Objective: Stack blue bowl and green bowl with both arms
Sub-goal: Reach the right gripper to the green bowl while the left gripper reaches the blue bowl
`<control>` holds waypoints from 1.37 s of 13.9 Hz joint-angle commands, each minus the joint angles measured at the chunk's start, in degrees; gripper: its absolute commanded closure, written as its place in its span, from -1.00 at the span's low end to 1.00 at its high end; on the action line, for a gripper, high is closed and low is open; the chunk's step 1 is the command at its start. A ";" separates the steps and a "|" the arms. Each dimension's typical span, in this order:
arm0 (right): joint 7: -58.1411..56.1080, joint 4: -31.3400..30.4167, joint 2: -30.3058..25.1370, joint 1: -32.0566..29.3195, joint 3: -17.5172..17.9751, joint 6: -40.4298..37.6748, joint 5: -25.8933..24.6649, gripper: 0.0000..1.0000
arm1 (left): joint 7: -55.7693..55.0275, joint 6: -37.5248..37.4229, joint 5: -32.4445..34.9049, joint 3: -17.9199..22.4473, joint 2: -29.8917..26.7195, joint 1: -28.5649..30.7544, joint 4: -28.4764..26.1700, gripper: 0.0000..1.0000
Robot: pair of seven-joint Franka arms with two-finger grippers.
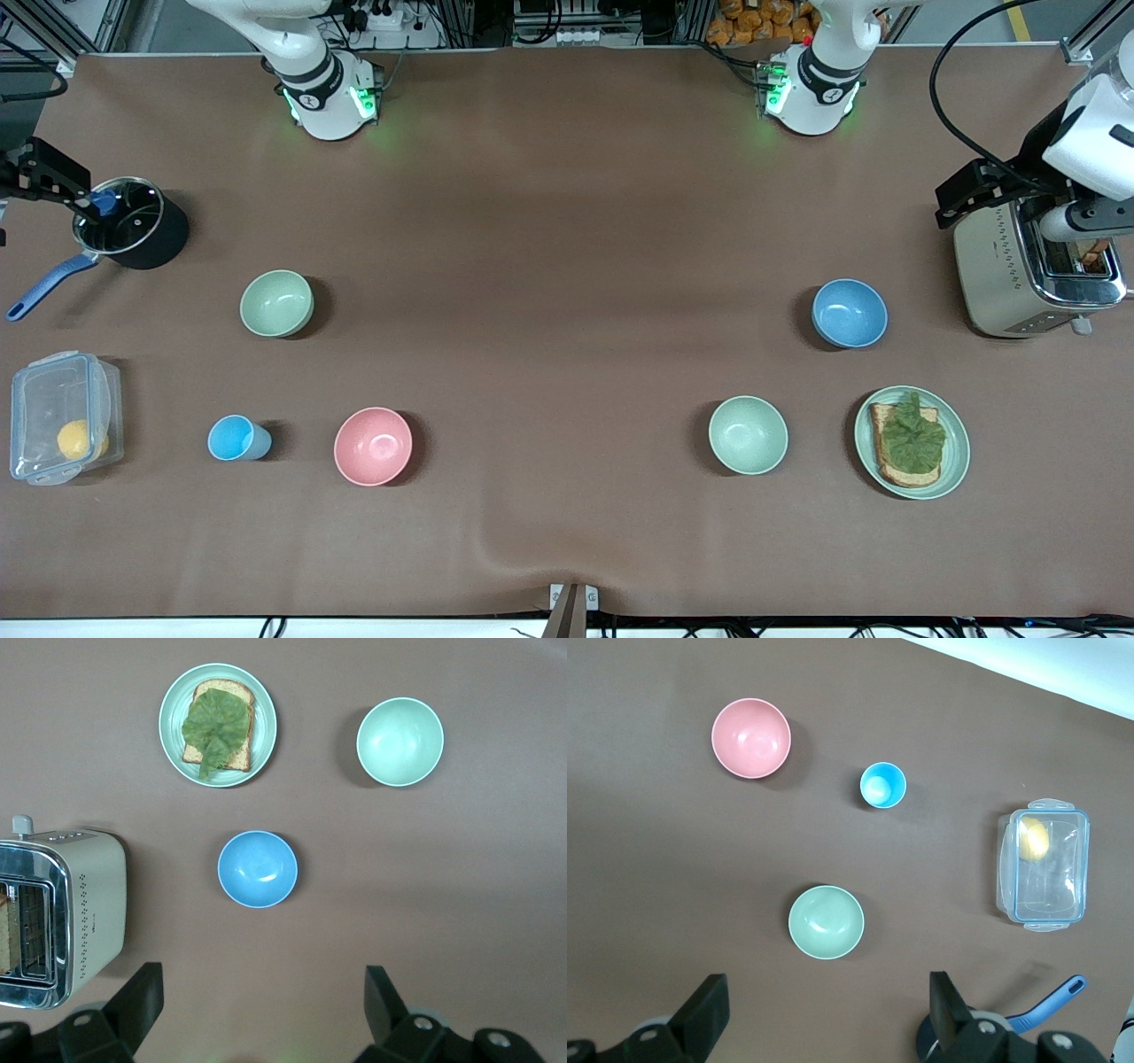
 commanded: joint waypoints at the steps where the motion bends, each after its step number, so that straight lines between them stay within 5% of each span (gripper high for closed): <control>1: -0.57 0.17 -0.21 -1.12 0.91 -0.50 0.06 -1.00 | 0.64 0.06 0.35 -0.41 -0.60 0.55 -0.58 -1.00; 7: -0.48 -0.09 0.58 -0.94 0.91 0.11 0.06 -1.00 | 0.55 -0.03 0.26 -0.33 -0.07 0.64 -0.67 -1.00; 19: -2.23 -1.24 12.79 -3.39 0.29 0.47 -3.81 -1.00 | 0.81 0.40 1.23 -0.24 6.70 0.82 -5.84 -1.00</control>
